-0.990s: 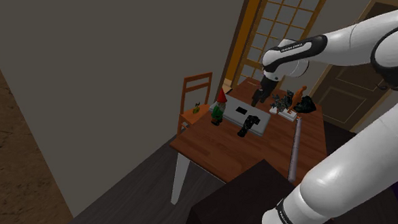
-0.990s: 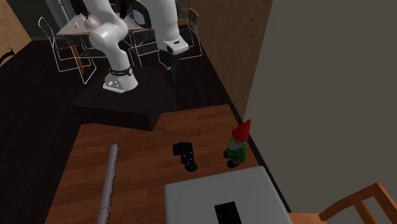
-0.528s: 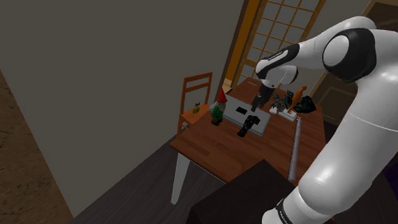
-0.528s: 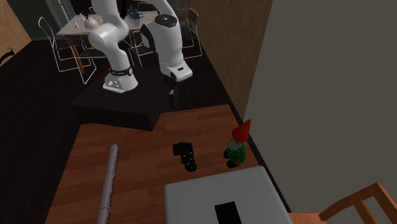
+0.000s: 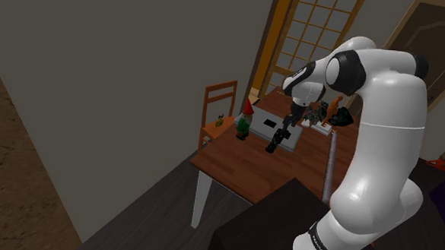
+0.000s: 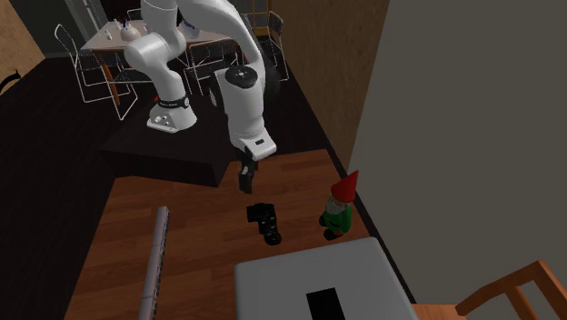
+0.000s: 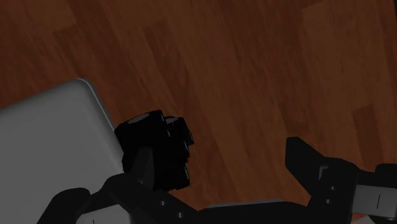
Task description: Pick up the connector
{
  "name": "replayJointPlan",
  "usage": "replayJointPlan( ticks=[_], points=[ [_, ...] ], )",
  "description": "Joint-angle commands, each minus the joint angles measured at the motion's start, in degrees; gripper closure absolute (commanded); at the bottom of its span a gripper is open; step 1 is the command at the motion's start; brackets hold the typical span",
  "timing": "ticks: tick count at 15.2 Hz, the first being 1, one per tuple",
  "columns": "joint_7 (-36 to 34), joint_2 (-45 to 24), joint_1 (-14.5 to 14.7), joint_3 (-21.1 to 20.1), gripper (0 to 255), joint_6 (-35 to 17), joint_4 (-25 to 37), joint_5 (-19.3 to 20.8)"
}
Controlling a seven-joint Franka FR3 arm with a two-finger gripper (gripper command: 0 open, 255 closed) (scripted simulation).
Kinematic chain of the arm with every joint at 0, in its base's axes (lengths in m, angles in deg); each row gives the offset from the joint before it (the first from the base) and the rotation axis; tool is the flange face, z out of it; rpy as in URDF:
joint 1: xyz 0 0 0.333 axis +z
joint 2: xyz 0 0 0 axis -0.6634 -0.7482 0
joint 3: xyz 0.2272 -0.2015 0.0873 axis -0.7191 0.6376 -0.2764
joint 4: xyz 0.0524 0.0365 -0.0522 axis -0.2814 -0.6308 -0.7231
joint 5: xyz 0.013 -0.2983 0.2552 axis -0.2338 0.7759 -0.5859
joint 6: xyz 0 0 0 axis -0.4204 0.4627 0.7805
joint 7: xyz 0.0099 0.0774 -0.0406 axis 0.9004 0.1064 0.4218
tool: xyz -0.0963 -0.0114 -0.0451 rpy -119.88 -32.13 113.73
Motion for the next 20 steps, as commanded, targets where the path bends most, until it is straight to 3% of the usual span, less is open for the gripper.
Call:
replayJointPlan(
  ticks=[1,5,14,15,20],
  points=[
    [1.22,-5.03,-2.18,-0.93,0,0.25,4.47,-1.66],
    [2.68,-12.97,-6.12,-2.26,0,1.34,12.49,-3.34],
    [3.50,-17.00,-7.22,-3.81,0,-2.12,12.98,-4.99],
    [3.53,-17.07,-7.29,-3.81,255,-2.05,13.12,-5.00],
    [3.52,-17.18,-7.33,-3.84,255,-2.04,13.24,-5.02]
  ],
)
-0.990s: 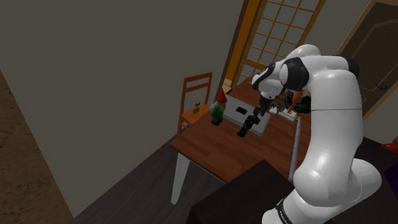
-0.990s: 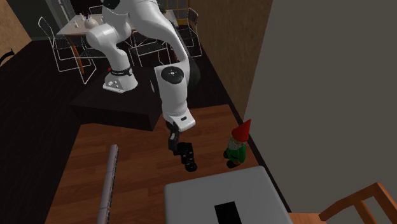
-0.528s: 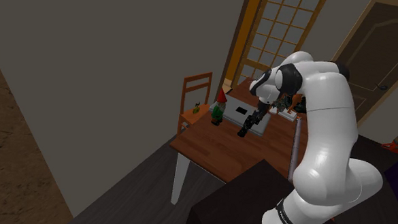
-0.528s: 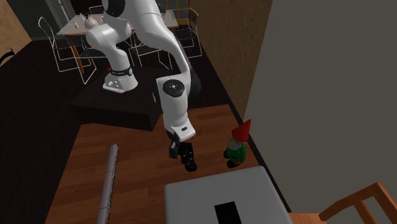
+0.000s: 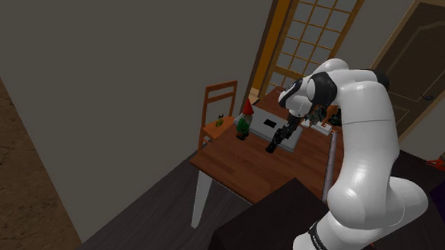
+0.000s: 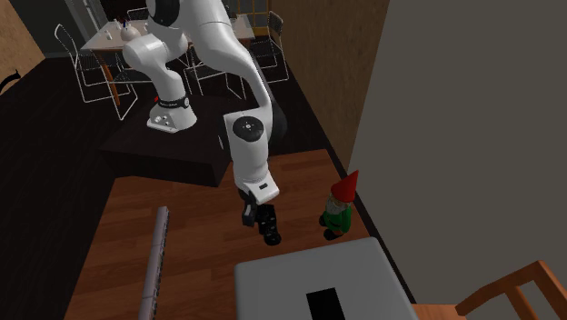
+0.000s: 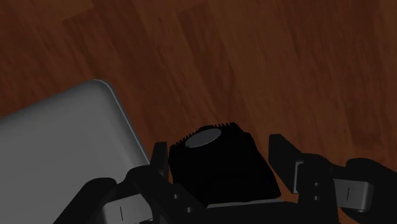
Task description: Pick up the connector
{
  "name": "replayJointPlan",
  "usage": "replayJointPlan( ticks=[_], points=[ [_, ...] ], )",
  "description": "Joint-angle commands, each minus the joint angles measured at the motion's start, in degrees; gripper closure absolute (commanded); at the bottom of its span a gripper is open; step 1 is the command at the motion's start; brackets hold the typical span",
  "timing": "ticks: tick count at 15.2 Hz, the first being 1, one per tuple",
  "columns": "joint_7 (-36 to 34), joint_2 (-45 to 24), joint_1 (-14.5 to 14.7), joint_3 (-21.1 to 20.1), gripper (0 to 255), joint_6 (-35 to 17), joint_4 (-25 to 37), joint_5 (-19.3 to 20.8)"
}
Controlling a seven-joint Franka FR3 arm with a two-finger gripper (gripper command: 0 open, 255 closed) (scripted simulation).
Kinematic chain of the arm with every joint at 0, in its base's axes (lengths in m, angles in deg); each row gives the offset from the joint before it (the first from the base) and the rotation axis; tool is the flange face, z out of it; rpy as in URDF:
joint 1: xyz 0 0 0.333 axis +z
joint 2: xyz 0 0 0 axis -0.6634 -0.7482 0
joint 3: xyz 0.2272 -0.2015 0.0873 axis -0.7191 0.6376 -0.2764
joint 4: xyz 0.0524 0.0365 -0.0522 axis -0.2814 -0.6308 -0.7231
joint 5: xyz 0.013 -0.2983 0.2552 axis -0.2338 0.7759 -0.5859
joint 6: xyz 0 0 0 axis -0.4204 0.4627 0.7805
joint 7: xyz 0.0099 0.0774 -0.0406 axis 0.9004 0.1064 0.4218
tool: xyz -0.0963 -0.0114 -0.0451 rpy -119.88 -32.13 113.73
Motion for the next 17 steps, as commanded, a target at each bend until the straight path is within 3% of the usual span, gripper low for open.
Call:
replayJointPlan(
  ticks=[1,17],
  points=[
    [0.00,-0.13,0.02,-0.08,255,-0.02,-0.03,-0.02],
    [-1.49,6.75,1.92,2.51,255,6.02,-0.68,2.90]
  ],
)
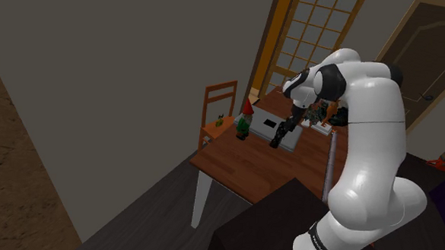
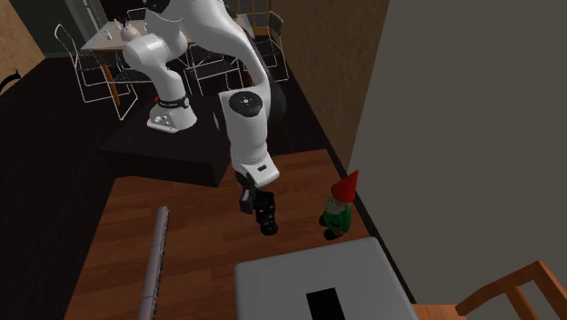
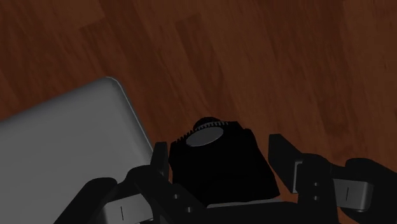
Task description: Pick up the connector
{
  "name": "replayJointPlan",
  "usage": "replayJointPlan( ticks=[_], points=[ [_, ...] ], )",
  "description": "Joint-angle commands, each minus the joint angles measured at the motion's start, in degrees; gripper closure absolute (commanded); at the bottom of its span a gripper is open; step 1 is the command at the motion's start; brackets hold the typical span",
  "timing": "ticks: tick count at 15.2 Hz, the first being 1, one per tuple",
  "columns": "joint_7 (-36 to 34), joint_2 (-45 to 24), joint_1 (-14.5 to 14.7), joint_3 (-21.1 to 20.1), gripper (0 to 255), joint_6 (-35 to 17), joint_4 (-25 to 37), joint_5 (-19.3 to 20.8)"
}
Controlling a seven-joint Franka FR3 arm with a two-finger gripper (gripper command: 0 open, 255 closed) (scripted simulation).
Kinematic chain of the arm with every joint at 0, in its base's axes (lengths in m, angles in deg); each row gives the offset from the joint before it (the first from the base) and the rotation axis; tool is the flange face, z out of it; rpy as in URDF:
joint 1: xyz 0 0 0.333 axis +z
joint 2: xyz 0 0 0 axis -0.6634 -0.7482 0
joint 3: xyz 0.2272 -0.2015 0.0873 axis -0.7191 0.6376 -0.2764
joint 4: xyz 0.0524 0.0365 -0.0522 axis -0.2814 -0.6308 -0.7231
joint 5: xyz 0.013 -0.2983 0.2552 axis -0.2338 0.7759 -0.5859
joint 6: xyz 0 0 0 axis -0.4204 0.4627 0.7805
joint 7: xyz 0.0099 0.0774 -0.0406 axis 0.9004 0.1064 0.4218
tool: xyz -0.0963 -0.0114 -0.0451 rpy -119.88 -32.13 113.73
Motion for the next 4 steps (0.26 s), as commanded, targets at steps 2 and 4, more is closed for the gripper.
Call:
replayJointPlan(
  ticks=[2,4],
  points=[
    [-0.32,1.41,0.27,0.57,255,1.74,0.43,0.71],
    [-0.34,1.48,0.29,0.60,255,1.81,0.44,0.75]
  ],
)
